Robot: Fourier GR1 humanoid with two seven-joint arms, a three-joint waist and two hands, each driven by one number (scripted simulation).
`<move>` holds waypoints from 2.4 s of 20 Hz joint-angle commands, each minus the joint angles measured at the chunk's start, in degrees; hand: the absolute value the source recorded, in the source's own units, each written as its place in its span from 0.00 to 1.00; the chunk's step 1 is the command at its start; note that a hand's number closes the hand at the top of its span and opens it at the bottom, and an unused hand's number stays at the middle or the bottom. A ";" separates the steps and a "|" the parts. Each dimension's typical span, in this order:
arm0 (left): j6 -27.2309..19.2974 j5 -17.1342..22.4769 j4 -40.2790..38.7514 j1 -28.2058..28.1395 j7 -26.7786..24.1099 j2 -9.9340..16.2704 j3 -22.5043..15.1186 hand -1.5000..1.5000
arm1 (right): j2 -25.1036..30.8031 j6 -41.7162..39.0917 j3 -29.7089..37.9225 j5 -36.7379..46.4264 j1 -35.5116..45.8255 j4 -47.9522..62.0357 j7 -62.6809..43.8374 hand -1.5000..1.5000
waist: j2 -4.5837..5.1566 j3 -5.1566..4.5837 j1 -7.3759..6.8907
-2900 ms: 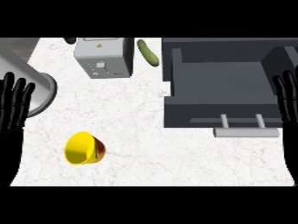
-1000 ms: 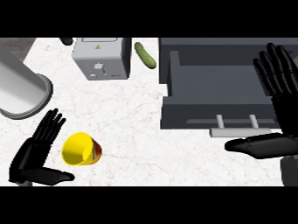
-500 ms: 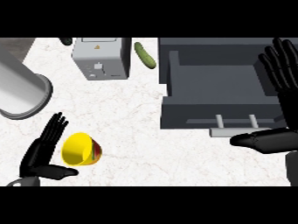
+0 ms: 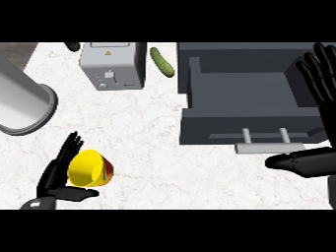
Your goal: Pick up the cup, place it into the drawer and close the drawer
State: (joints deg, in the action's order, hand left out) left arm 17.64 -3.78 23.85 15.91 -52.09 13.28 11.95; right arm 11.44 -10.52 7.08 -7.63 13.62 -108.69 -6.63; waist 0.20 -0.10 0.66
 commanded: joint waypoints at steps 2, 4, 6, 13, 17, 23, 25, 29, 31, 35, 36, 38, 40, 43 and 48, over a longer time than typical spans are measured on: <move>4.02 -0.68 -7.03 3.27 -8.92 1.53 0.51 0.00 | -0.91 0.88 -1.25 2.59 0.73 2.19 1.17 0.00 | 0.11 -0.04 0.01; 4.01 -1.12 -8.26 3.11 -10.71 2.11 0.40 0.00 | -2.83 1.86 -2.64 3.08 -0.15 2.18 1.32 0.00 | 0.17 -0.07 0.15; 1.44 -1.56 -9.22 4.95 -10.38 -0.63 0.00 0.00 | -0.10 0.69 0.40 -0.11 4.27 2.59 -1.76 0.00 | 0.21 -0.08 0.26; 2.90 -1.50 -10.39 8.00 -9.68 -1.33 -0.12 0.00 | -1.12 0.68 -1.13 1.83 0.90 1.54 0.32 0.00 | 0.21 -0.07 0.49; 6.18 -0.95 -10.54 8.80 -8.23 -4.21 -0.63 0.00 | 0.85 -1.23 1.26 -1.10 1.01 1.46 -0.58 0.00 | 0.21 -0.09 0.84; 2.81 -1.40 -6.28 8.36 -15.41 -4.36 -1.22 1.00 | 0.71 -0.48 0.47 0.20 1.09 0.65 -1.60 0.00 | 0.22 -0.15 0.65; -4.12 -1.45 -5.31 7.77 -16.67 -4.53 -0.38 1.00 | -0.88 2.00 -1.05 3.70 3.96 3.99 -0.23 0.00 | 0.32 -0.11 -0.23; -11.96 -0.74 -3.20 7.78 -18.01 -4.09 1.82 1.00 | 2.26 -1.30 3.00 -0.80 3.21 4.89 -0.22 0.00 | 0.16 -0.03 -0.04; -17.19 2.30 -4.33 9.51 -16.63 -5.98 5.88 1.00 | -1.11 0.65 -1.04 1.52 1.67 0.76 -0.39 0.00 | 0.29 -0.14 0.73; -19.75 7.07 -3.64 10.63 -17.42 -8.97 10.96 1.00 | 1.56 -0.35 2.12 -1.82 4.25 0.72 -3.35 0.00 | 0.14 -0.08 0.38; -15.26 7.38 -4.37 12.03 -18.41 -6.45 11.35 1.00 | 0.97 -1.92 2.22 -1.69 0.43 2.78 0.63 0.00 | 0.42 -0.08 0.88; -6.48 7.82 -2.51 13.02 -17.43 -5.14 10.17 1.00 | 0.54 -0.08 1.87 -0.44 2.43 2.45 -0.53 0.00 | 0.17 -0.05 0.25; -7.94 7.25 -0.86 15.38 -15.78 -7.49 8.75 1.00 | -0.52 -0.45 0.61 0.44 -0.96 0.76 1.00 0.00 | -0.10 0.03 0.32; -5.50 6.57 1.50 19.68 -9.72 -4.67 6.83 1.00 | 2.08 -1.29 2.20 -0.89 1.20 0.26 -2.06 0.00 | -0.30 0.07 0.12; -9.04 6.88 9.20 23.08 -3.09 -8.76 3.97 1.00 | 1.45 -1.06 2.43 -0.12 0.61 2.16 -0.20 0.00 | -0.43 0.14 -0.69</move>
State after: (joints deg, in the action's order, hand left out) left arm 7.72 2.72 28.50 36.08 -57.78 5.72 17.49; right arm 12.52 -11.42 8.85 -7.55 14.87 -106.20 -6.80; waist -0.07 -0.01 0.23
